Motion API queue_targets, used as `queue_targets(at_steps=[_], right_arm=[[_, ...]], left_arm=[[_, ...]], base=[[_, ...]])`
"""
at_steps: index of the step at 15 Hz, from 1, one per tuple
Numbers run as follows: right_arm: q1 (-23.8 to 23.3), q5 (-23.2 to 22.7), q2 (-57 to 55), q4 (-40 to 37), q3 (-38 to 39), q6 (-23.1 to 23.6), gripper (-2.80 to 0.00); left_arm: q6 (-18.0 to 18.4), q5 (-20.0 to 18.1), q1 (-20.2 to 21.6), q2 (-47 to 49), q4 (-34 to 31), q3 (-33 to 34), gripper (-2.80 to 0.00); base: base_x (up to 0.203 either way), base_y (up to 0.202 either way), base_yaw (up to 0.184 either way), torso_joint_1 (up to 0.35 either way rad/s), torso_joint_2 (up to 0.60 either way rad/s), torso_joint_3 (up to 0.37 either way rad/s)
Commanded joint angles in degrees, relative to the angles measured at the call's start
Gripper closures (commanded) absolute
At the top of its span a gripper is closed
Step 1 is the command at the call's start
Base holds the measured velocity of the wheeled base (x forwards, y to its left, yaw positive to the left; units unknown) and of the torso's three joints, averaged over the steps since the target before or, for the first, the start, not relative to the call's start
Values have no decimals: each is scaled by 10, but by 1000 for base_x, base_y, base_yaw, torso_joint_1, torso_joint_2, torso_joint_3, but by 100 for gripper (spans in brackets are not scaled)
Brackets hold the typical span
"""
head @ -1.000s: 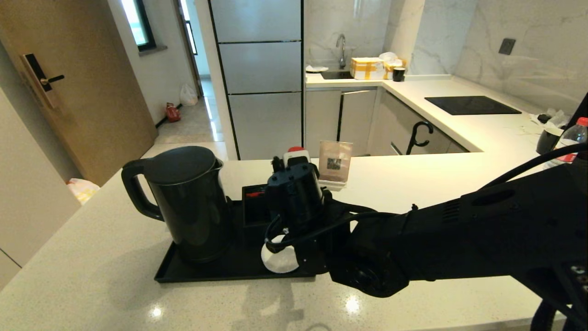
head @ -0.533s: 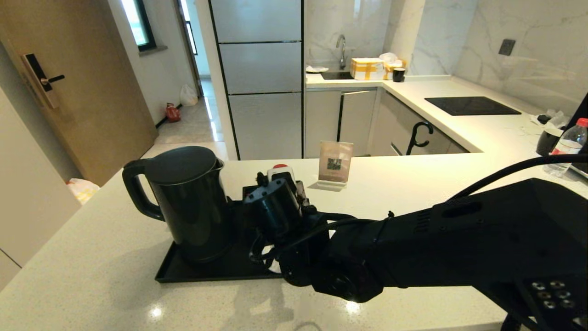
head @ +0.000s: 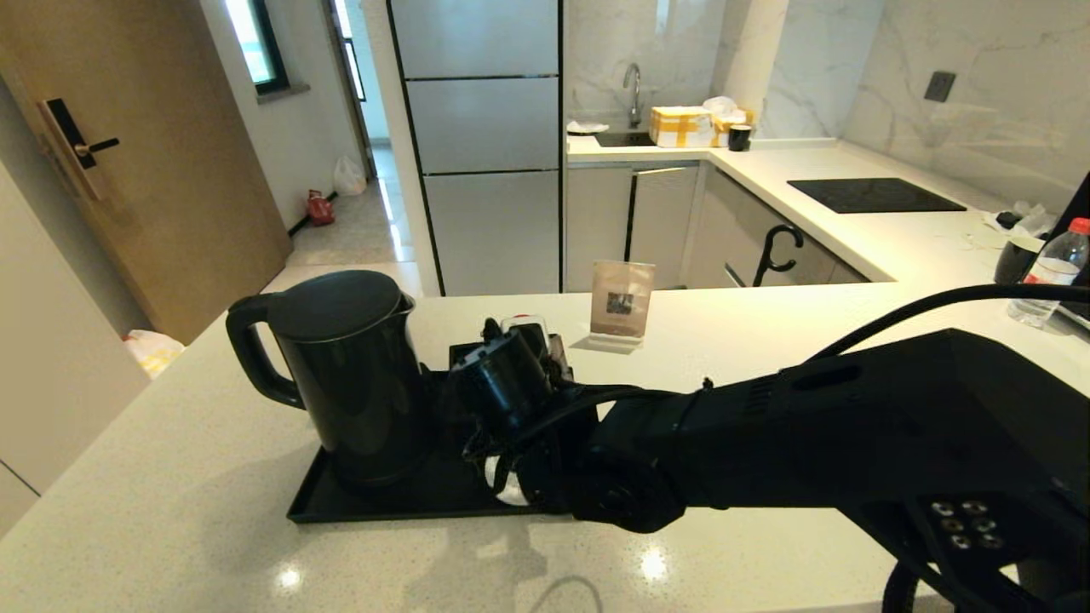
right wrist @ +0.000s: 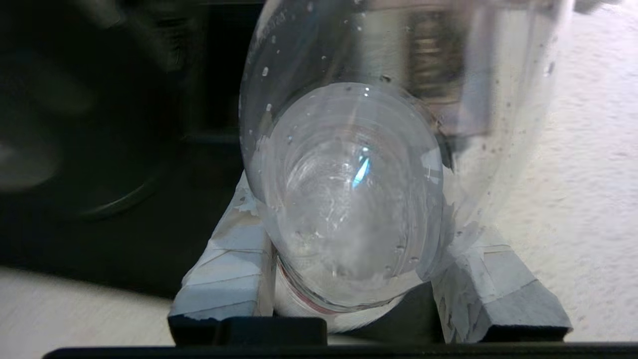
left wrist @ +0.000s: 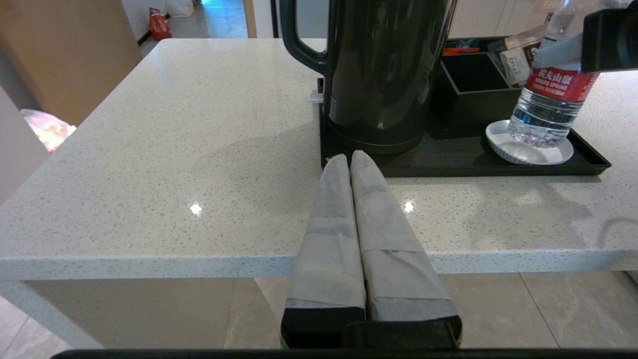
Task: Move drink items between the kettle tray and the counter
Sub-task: Return the bottled water to its original position
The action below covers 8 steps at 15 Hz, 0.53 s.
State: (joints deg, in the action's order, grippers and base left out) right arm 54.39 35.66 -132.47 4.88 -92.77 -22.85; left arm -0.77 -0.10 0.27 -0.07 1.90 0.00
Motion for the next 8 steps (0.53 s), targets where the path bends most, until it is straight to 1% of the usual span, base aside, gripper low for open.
queue_targets(at_steps=[1, 8], right_arm=[[-1, 2, -11, 0, -5, -1, 0], [-8, -9, -32, -7, -32, 0, 0]], left_arm=[[0, 0, 1, 1, 0, 0, 0], [0, 0, 0, 1, 0, 0, 0]], base=[[0, 0, 0, 0, 0, 0], [0, 0, 0, 0, 0, 0]])
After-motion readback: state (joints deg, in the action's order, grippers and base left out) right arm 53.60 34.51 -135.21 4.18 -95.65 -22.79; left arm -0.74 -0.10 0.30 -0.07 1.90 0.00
